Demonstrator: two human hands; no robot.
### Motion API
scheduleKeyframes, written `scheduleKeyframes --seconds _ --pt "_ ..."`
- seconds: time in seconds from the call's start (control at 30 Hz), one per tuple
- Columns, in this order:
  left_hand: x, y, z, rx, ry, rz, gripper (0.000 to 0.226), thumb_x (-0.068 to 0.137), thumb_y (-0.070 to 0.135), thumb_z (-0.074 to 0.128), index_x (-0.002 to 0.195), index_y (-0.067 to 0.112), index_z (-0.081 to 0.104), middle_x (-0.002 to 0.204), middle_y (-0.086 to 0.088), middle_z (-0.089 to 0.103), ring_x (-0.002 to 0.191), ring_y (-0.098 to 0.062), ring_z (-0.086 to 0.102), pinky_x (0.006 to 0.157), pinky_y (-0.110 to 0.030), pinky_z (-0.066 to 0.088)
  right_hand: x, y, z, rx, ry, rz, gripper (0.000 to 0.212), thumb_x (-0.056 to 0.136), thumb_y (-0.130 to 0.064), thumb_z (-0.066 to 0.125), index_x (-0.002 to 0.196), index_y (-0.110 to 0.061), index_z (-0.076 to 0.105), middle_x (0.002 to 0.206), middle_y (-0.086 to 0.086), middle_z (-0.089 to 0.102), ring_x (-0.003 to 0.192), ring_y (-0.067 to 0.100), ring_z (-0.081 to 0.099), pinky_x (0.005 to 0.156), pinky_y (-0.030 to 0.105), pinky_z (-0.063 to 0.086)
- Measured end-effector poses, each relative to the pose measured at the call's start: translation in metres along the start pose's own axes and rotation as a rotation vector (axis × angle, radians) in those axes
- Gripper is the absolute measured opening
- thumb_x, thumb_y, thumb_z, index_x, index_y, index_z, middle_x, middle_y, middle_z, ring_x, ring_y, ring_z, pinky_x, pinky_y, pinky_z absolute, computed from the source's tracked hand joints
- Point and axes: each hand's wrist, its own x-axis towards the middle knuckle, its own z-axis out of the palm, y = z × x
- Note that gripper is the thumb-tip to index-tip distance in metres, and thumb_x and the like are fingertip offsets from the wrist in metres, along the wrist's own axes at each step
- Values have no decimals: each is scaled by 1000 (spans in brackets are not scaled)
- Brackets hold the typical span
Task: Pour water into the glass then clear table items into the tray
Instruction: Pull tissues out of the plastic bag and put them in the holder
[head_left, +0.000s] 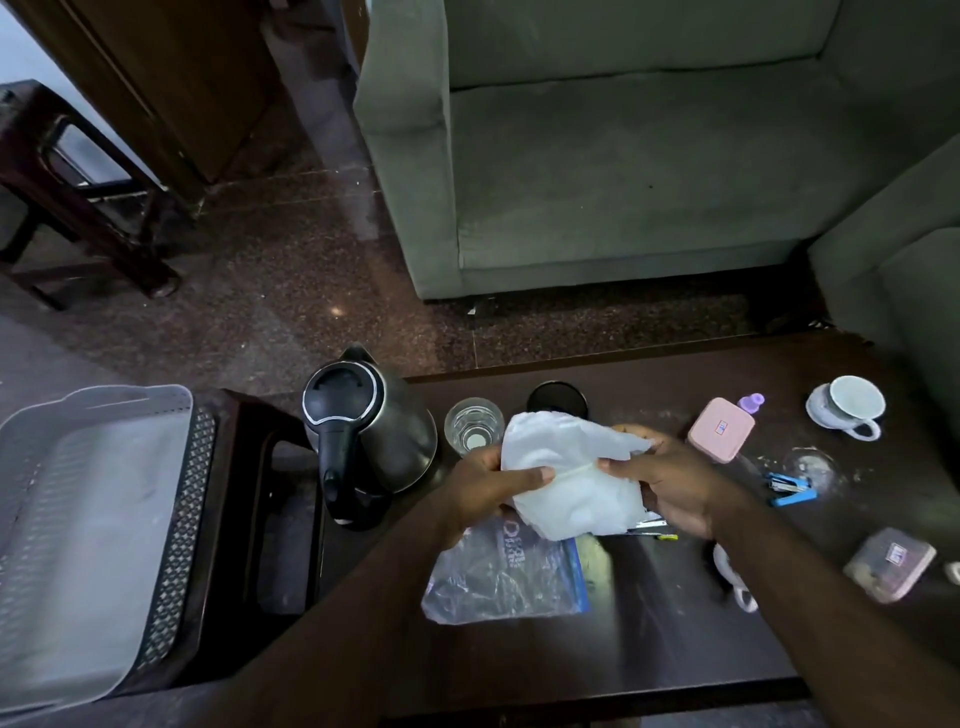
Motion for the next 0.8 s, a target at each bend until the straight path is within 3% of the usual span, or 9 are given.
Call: scheduleKeyframes --seconds 0.17,0.33,0.4,0.47,0.53,0.6,0.67,0.73,0.8 --pt "5 7 4 -164 45 97 52 76 13 83 123 18 62 117 -6 73 107 -26 70 87 -44 59 4 -8 -5 1 -68 32 43 81 -7 71 123 -12 64 118 12 72 105 29 70 73 37 61" --pt "6 12 6 -125 104 142 31 88 16 73 116 19 60 100 -4 76 81 -30 70 60 -36 60 9 -8 -14 33 -9 -16 42 80 -6 70 121 -13 65 114 8 74 102 25 72 70 33 61" --pt "7 13 6 -86 47 138 22 93 5 62 111 18 64 101 -5 75 87 -28 69 73 -41 60 10 -11 -16 8 -3 -38 28 87 3 61 104 -16 72 102 5 76 90 24 72 68 30 60" --pt "9 13 5 -43 12 116 29 94 -5 52 96 16 72 107 -10 72 94 -26 68 84 -42 57 12 -13 -18 -48 1 -56 46 88 17 45 75 -17 72 99 6 75 83 23 71 64 27 58" --pt "11 15 5 -59 -23 67 32 90 -3 46 86 12 74 109 -19 70 92 -27 66 81 -38 57 12 -16 -18 -78 5 -64 50 86 22 37 67 -12 69 113 11 71 91 25 71 67 30 57" --pt "14 16 5 -100 -58 3 27 83 9 48 91 6 74 104 -17 71 88 -28 68 74 -35 58 12 -19 -21 -51 -6 -70 39 85 21 43 76 -7 69 121 15 68 98 27 68 71 30 57" --pt "20 16 6 -103 -25 -32 20 82 13 63 95 3 72 102 -14 74 89 -28 71 73 -34 59 10 -26 -24 19 -62 -54 24 80 8 58 93 -5 73 119 18 67 101 28 66 78 28 58" --pt "27 13 8 -10 68 17 14 83 9 73 95 1 71 97 -14 73 82 -21 70 69 -28 59 10 -36 -24 30 -94 -30 32 81 -13 61 108 0 70 117 21 68 102 28 65 83 30 56" --pt "35 14 12 37 133 69 11 82 3 75 92 4 71 91 -11 72 75 -15 69 65 -24 59 15 -46 -18 -80 1 -57 32 85 -18 63 108 3 70 114 19 71 100 27 67 82 29 55"
